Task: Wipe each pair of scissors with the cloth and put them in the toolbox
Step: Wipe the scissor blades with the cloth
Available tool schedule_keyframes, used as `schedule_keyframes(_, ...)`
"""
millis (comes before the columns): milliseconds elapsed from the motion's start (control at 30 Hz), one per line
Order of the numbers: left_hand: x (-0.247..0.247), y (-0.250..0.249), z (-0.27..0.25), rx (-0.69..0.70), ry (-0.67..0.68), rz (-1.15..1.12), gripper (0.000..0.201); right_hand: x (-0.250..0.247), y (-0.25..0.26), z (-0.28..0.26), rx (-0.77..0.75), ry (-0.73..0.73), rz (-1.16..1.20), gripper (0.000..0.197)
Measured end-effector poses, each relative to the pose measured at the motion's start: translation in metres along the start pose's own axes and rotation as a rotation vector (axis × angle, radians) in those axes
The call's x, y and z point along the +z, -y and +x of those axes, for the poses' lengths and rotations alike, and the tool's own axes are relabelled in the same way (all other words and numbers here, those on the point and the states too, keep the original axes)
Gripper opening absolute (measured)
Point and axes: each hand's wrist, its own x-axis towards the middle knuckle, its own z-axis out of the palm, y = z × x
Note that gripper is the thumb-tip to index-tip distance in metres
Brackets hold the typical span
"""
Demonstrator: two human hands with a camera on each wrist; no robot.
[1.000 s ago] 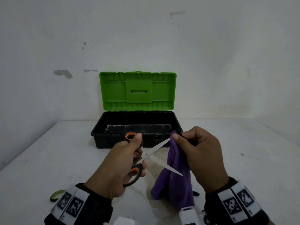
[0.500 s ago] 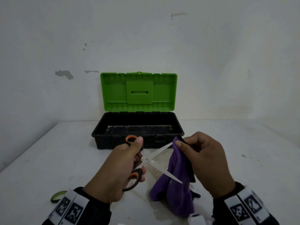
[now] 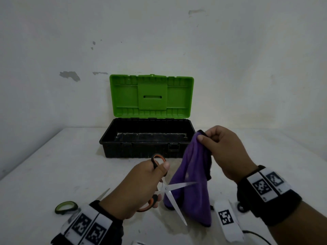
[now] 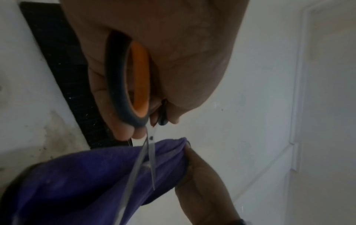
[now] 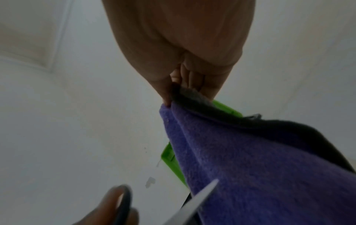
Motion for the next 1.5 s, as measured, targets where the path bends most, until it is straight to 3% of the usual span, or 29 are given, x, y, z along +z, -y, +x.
schedule_keyframes(167,0.0,0.0,0.01,0.055,-0.013,-0.074,0.04,0.017,0.019,-0.027,-0.212,0.286,-0.064,0.017)
schedule_keyframes(367,-0.011,-0.001,0.012,0.145,-0.102,-0.066,0.035,-0.003,0.022,-0.06,-0.374,0.668,-0.131,0.013)
schedule_keyframes(500,-0.012,-0.001,0.008,0.254,-0.08,0.042,0.038,-0.007,0.018,-0.062,-0.309,0.582,-0.105,0.029)
schedule_keyframes(600,-0.01,-0.002,0.004,0.34,-0.053,0.092,0.034,-0.005,0.011,-0.056,-0.252,0.5,-0.149,0.009)
schedule_keyframes(667,-0.009,-0.004,0.001,0.401,-0.03,0.158,0.031,-0.003,0.01,-0.053,-0.266,0.525,-0.266,0.018)
schedule_keyframes(800,-0.008,-0.003,0.001,0.507,-0.009,0.263,0.032,0.001,0.011,-0.049,-0.467,0.609,-0.598,0.031)
schedule_keyframes(967,-0.007,-0.002,0.002,0.628,0.002,0.3,0.027,0.008,0.014,-0.044,-0.53,0.684,-0.608,0.039)
schedule_keyframes(1067,-0.008,-0.004,0.003,0.67,0.008,0.316,0.025,0.014,0.018,-0.043,-0.532,0.732,-0.592,0.033)
schedule_keyframes(1200,-0.009,-0.006,0.004,0.65,0.003,0.25,0.024,0.018,0.025,-0.045,-0.554,0.75,-0.571,0.015)
schedule_keyframes(1400,-0.015,-0.007,0.0,0.528,0.033,0.171,0.023,0.017,0.022,-0.05,-0.572,0.77,-0.609,0.019)
schedule_keyframes(1500,-0.016,-0.005,-0.002,0.498,0.038,0.169,0.023,0.013,0.02,-0.049,-0.557,0.784,-0.616,0.012)
